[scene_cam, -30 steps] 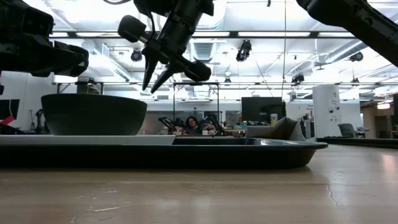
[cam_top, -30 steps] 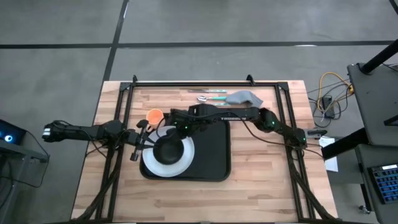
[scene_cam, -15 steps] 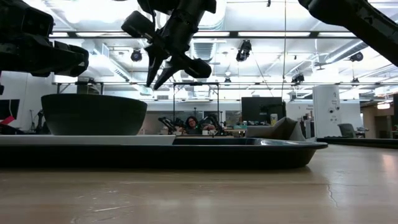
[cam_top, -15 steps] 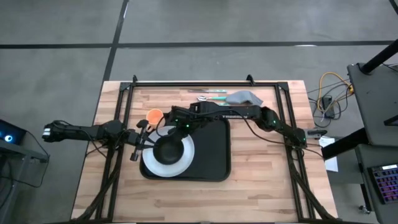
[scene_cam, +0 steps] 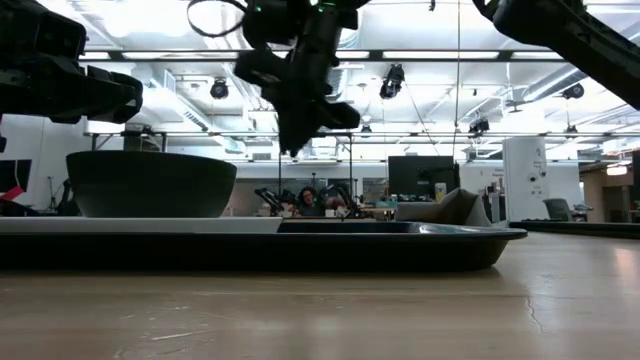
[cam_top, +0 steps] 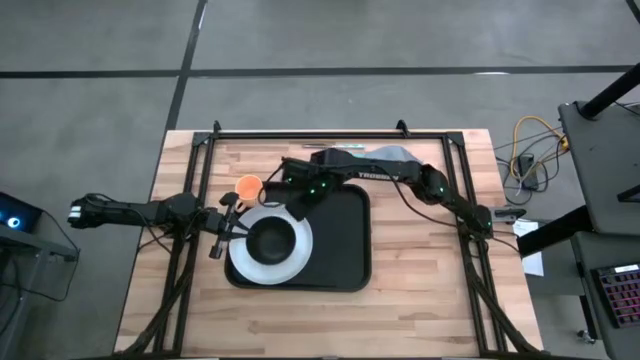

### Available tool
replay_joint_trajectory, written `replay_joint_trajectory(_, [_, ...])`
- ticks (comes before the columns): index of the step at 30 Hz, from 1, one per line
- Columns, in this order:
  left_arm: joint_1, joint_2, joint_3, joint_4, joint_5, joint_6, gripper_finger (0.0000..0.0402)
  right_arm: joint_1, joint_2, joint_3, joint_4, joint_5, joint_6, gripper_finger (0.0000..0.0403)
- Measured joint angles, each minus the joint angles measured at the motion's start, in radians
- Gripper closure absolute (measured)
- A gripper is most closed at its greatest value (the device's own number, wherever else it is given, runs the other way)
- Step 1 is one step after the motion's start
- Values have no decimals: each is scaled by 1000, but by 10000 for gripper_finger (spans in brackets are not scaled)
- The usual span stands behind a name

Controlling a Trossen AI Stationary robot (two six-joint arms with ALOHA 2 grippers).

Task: Set up tray
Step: Put the gray napkin to the right of the white plate on the black tray

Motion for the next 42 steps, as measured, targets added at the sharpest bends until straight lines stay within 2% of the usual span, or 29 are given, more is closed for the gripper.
replay_joint_trajectory(4, [0,0,0,0,0,0,379,-20,-14,0,-61,19,-111,349])
replay_joint_trajectory(11, [0,0,0,0,0,0,379,-29,-45,0,-135,137,-289,349])
replay_joint_trajectory(14, [0,0,0,0,0,0,379,-25,-56,0,-183,208,-341,349])
replay_joint_trajectory(21, [0,0,0,0,0,0,379,14,-64,-5,-284,448,-425,349])
replay_joint_trajectory(29, [0,0,0,0,0,0,379,47,-79,-57,-282,515,-520,349])
replay_joint_trajectory(33, [0,0,0,0,0,0,379,59,-148,-211,-282,576,-494,348])
replay_joint_trajectory(36, [0,0,0,0,0,0,379,70,-250,-408,-218,655,-430,349])
replay_joint_trajectory(42, [0,0,0,0,0,0,379,75,-513,-832,208,686,-491,348])
